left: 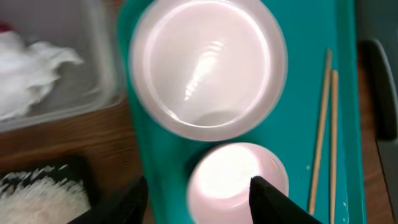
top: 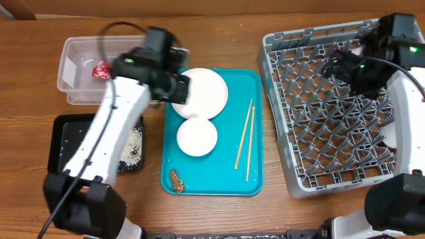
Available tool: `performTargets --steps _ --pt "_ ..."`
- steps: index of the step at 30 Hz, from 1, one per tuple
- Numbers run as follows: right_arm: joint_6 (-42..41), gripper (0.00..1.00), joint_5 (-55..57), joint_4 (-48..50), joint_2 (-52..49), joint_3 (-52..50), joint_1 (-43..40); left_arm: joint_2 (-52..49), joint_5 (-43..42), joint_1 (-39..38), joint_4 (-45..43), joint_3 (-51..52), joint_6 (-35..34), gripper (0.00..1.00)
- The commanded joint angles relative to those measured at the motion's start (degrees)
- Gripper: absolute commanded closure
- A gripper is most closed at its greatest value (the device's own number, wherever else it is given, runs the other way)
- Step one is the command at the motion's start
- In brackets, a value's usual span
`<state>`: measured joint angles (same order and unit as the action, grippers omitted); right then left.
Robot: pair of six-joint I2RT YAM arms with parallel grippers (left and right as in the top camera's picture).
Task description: Sort waste into correct bins and load items into the dishwasher
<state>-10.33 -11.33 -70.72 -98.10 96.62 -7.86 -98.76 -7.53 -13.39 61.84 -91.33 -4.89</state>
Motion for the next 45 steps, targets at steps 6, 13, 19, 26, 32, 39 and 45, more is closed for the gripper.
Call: performTargets --steps 6,13,19,26,32,39,45 --pt "3.32 0.0 -5.66 3.39 0.07 0.2 17.38 3.1 0.44 15.43 5.6 -1.57 -11.43 0.44" --pt "3.06 0.0 -3.74 5.31 -4.26 0.17 33.38 3.1 0.46 19.54 7.1 -1.55 -13.35 0.41" --pt "1.62 0.0 -3.74 5.42 -10.21 0.09 39.67 3.1 0.46 19.52 7.08 -1.55 -13.35 0.38" --pt "-0.98 0.16 -3.74 5.75 -18.25 0.09 43.52 3.1 0.46 18.95 7.1 -1.55 -13.35 0.37" --pt "-4.39 0.51 -3.74 5.84 -24.5 0.09 44.13 3.1 0.5 18.97 7.13 -1.55 -13.31 0.36" --pt "-4.7 0.87 -3.72 5.79 -25.07 0.09 44.06 3.1 0.52 18.97 7.04 -1.55 -13.31 0.35" --pt "-4.72 0.96 -3.76 5.35 -25.03 0.11 43.87 3.1 0.5 18.97 6.91 -1.55 -13.31 0.35"
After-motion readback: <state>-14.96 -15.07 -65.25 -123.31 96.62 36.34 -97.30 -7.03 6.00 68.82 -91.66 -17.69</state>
